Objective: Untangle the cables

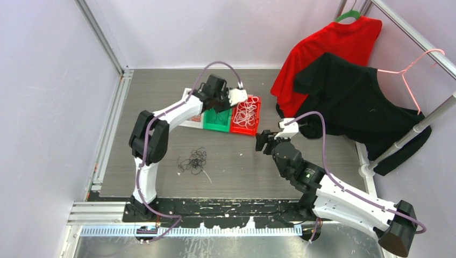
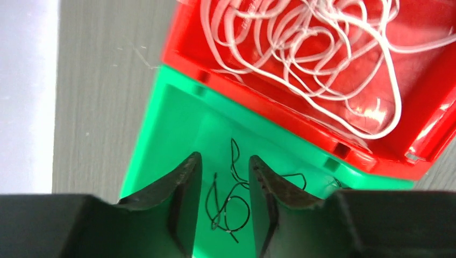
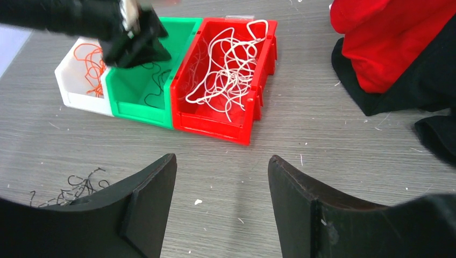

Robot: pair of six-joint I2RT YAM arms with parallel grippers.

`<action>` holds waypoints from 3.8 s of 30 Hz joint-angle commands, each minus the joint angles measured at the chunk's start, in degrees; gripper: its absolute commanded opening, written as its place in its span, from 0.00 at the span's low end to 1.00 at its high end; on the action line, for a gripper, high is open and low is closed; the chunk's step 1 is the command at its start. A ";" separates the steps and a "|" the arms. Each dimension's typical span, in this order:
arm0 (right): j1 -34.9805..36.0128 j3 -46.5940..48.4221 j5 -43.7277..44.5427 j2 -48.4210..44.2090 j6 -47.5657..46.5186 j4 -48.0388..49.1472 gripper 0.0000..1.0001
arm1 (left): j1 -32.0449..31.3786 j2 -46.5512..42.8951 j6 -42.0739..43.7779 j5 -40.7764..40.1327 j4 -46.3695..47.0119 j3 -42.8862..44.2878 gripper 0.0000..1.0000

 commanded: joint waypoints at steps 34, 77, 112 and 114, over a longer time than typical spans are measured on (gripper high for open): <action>2.79 26.36 -56.82 51.62 -28.27 14.93 0.75 | 39.76 -38.61 9.01 39.97 -51.95 -14.34 0.92; 5.45 39.65 -57.87 67.31 -36.77 17.39 0.64 | 40.72 -42.35 22.96 39.79 -59.90 -17.97 0.91; 5.45 32.62 -65.78 53.09 -23.23 27.30 0.02 | 31.50 -59.42 24.31 44.11 -39.39 -34.69 0.63; 5.48 32.87 -66.04 52.37 -22.78 27.17 0.02 | 29.18 -58.99 25.55 43.98 -43.19 -32.78 0.62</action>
